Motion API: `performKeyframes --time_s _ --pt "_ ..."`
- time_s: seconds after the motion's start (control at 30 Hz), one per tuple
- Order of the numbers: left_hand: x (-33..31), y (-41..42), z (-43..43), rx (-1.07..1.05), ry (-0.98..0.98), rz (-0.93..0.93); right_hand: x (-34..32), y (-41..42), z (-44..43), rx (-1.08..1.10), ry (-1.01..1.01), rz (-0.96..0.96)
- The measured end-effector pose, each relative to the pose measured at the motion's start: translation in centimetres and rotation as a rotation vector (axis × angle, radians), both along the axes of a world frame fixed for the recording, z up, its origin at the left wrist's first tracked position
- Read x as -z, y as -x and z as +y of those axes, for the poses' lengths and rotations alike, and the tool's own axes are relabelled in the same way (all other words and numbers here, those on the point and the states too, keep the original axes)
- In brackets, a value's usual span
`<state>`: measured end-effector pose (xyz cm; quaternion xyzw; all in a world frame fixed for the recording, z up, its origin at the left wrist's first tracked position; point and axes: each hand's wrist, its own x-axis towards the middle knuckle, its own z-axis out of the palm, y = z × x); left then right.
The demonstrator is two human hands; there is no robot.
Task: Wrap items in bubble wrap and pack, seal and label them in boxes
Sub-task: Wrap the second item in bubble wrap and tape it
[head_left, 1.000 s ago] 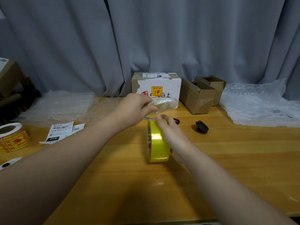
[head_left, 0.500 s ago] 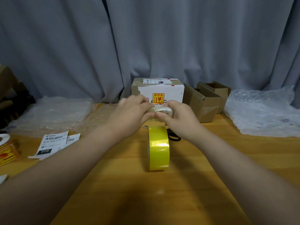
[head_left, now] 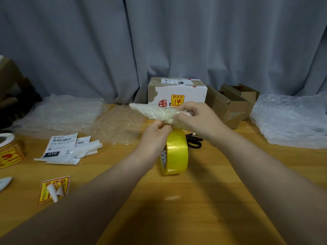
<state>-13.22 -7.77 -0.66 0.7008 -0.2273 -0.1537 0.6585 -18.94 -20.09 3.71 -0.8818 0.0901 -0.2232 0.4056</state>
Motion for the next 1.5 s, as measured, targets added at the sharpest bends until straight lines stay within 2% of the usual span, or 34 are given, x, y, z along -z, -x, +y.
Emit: performKeyframes --time_s 0.1,0.2,0.33,0.47,0.67,0.8,0.93,1.27,1.4,1.5 --pt "-0.5 0.2 -0.1 0.068 -0.052 -0.088 -1.7 0.1 0.4 0.047 0.234 0.121" --pt "-1.3 0.3 0.2 0.123 -0.115 -0.168 -2.2 0.0 0.9 0.001 0.379 0.243" --pt "-1.3 0.2 0.7 0.144 -0.107 -0.023 -1.6 -0.2 0.8 0.041 0.389 0.199" --pt "-0.8 1.1 0.8 0.197 -0.096 0.017 -1.1 0.1 1.2 0.061 0.401 0.134" --pt "-2.2 1.0 1.0 -0.048 -0.125 -0.224 -2.1 0.6 1.6 0.087 0.487 0.078" --pt "-2.4 1.6 1.6 0.032 -0.209 -0.322 -2.8 0.9 1.8 0.128 0.502 0.092" --pt "-2.3 1.3 2.0 0.047 -0.324 -0.406 -2.4 1.5 2.1 0.148 0.749 0.235" --pt "-3.4 0.1 2.5 0.032 -0.681 -0.637 -1.0 1.6 2.7 0.256 0.603 0.196" --pt "-3.5 0.1 2.5 0.052 -0.781 -0.691 -0.7 2.2 3.2 0.222 0.72 0.249" --pt "-3.1 0.2 2.5 0.055 -0.857 -0.742 0.2 1.8 2.8 0.234 0.638 0.247"
